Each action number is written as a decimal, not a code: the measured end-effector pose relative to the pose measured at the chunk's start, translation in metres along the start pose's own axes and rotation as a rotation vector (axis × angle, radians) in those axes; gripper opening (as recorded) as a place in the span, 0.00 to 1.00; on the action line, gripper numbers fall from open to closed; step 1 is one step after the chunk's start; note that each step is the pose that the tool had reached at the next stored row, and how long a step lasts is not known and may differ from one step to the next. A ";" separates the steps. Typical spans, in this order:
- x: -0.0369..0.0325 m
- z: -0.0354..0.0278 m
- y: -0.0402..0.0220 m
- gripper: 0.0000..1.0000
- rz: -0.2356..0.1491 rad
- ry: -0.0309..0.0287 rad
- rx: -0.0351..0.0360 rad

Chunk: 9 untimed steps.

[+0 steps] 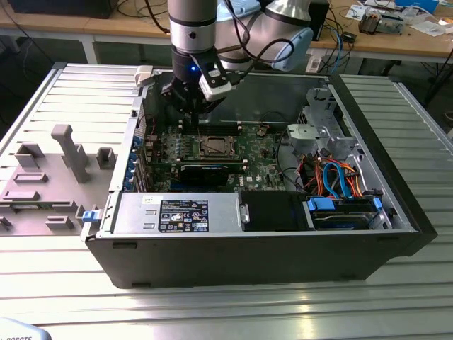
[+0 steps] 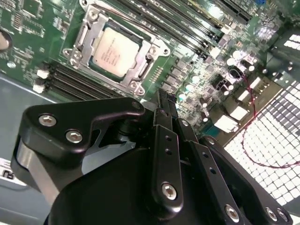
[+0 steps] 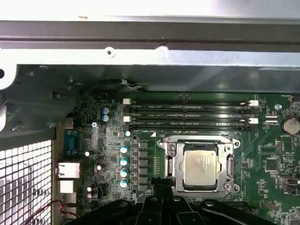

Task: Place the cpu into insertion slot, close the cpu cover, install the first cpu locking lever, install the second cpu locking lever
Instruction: 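Install the first cpu locking lever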

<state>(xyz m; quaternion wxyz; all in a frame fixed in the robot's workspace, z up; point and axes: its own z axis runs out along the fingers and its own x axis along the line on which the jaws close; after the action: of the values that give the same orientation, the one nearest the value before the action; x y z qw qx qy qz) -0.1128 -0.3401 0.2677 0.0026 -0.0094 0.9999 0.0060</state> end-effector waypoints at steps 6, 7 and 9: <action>0.0109 0.0015 0.0079 0.11 -0.033 -0.0001 -0.0010; 0.0110 0.0018 0.0096 0.11 -0.045 -0.0009 -0.0011; 0.0113 0.0021 0.0131 0.11 -0.048 -0.0027 -0.0011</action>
<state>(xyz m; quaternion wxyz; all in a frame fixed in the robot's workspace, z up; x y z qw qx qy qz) -0.1244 -0.3272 0.2657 0.0041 -0.0331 0.9994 0.0065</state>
